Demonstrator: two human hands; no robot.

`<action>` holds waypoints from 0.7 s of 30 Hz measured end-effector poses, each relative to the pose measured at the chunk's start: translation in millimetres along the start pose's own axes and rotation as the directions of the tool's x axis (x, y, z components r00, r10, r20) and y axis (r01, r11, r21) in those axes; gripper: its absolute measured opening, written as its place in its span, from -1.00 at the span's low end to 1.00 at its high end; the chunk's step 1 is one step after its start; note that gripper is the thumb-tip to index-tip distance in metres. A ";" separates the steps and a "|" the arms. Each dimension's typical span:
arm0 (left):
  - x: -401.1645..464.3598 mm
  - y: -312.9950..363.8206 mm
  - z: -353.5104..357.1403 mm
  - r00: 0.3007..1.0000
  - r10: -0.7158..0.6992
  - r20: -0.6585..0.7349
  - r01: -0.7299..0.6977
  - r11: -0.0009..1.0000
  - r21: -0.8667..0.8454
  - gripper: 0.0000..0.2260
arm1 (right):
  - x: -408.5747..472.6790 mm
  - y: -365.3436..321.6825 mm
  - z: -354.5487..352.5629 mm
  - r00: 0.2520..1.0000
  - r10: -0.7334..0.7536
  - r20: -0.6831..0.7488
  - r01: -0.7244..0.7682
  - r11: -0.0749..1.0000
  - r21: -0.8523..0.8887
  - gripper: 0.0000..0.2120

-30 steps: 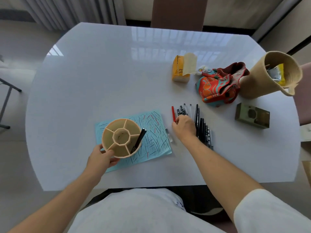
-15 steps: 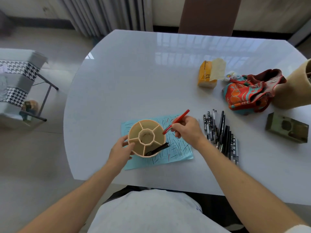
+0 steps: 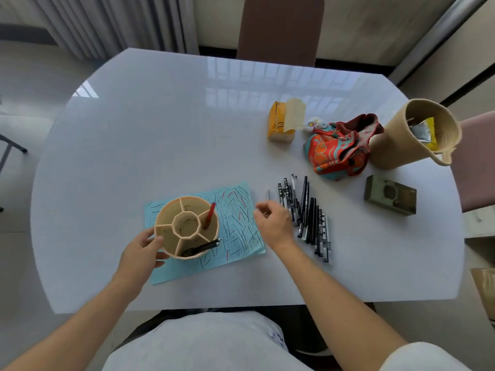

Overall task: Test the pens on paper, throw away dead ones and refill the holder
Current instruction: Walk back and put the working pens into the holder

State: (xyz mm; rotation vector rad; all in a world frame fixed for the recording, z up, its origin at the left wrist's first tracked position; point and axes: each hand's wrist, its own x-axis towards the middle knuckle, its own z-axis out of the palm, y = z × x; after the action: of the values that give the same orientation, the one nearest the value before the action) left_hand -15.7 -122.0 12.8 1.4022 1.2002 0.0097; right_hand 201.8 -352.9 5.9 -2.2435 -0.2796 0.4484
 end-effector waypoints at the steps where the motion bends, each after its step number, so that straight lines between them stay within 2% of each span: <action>1: -0.5 0.5 0.4 1.000 0.001 -0.001 -0.001 1.000 0.002 -0.81 | 5.0 10.5 -6.2 0.998 0.027 -0.058 -0.032 0.995 -0.098 -0.83; 3: -1.2 1.5 1.1 1.000 0.005 -0.002 -0.005 1.000 0.005 -0.82 | 12.7 24.4 -14.1 0.995 0.075 -0.070 -0.091 0.961 -0.261 -0.73; 5: -2.1 1.7 1.5 1.000 0.009 0.000 -0.009 1.000 0.012 -0.83 | 16.2 27.6 -13.2 0.996 0.091 0.009 -0.081 0.917 -0.390 -0.62; 10: -2.9 1.9 1.9 1.000 0.014 0.004 -0.014 1.000 0.020 -0.81 | 23.9 18.9 1.1 0.996 0.025 0.086 0.033 0.790 -0.613 -0.71; 15: -4.6 3.3 2.6 1.000 0.016 0.003 -0.016 0.999 0.030 -0.80 | 25.6 18.6 1.7 0.992 0.095 0.082 -0.027 0.799 -0.600 -0.91; 21: -6.2 0.9 3.6 1.000 -0.003 0.001 0.003 0.999 0.040 -0.77 | 17.4 27.0 -7.3 0.985 0.146 0.094 -0.079 0.857 -0.509 -0.93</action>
State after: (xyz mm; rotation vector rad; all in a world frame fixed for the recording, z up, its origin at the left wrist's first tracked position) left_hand -15.8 -128.3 16.4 1.4350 1.2071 -0.0171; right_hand 222.1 -369.4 -14.2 -2.7603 -0.3674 0.6450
